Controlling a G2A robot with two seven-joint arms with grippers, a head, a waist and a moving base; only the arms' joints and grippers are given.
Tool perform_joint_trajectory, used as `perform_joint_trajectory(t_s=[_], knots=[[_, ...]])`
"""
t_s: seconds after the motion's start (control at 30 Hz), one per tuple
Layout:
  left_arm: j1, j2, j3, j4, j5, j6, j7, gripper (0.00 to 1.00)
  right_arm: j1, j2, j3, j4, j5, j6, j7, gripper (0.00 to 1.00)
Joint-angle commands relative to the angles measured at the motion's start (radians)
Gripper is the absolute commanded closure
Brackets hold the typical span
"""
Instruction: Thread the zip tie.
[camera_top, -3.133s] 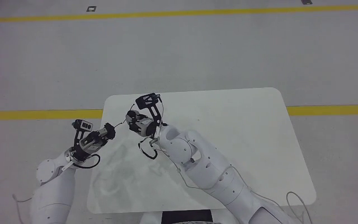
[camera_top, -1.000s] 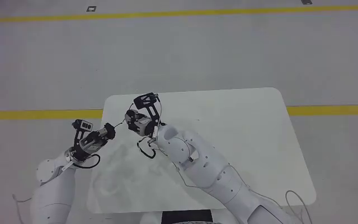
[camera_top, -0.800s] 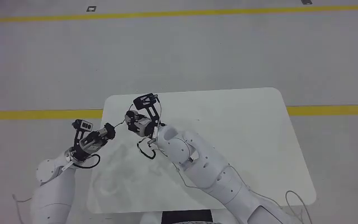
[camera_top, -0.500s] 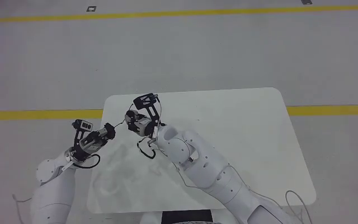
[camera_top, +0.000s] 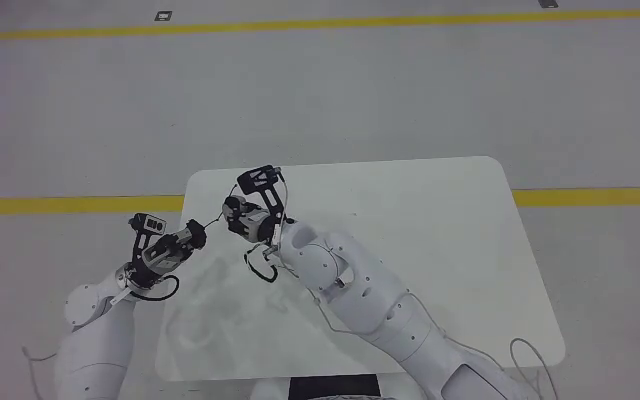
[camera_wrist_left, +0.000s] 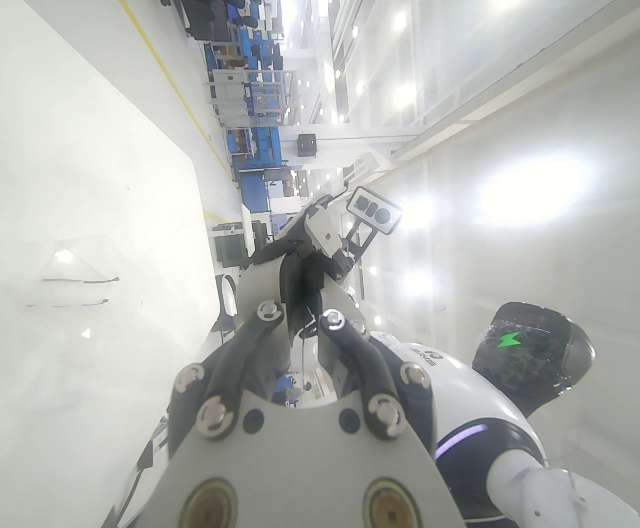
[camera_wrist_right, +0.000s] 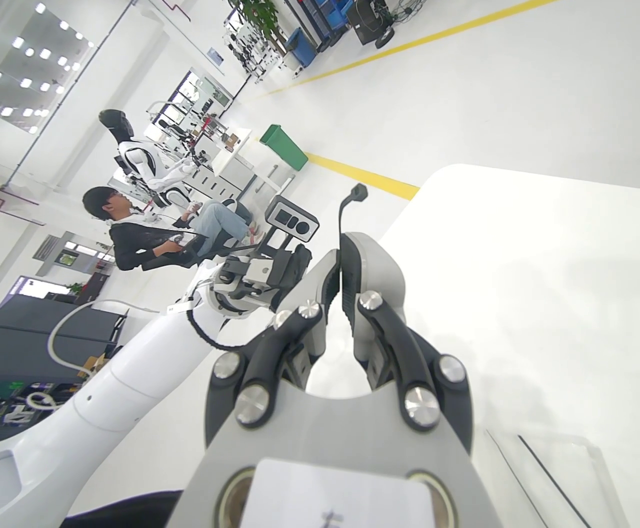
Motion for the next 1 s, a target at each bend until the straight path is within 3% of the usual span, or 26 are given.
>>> perform_joint_trajectory(t_s=[0.0,0.97], knots=[[0.0,0.0,0.0,0.0,0.0,0.0,0.0,1.0,0.003,-0.001,0.0,0.003,0.001,0.0,0.001,1.0],[0.0,0.0,0.0,0.0,0.0,0.0,0.0,1.0,-0.014,0.005,0.007,-0.024,-0.015,-0.013,0.004,1.0]])
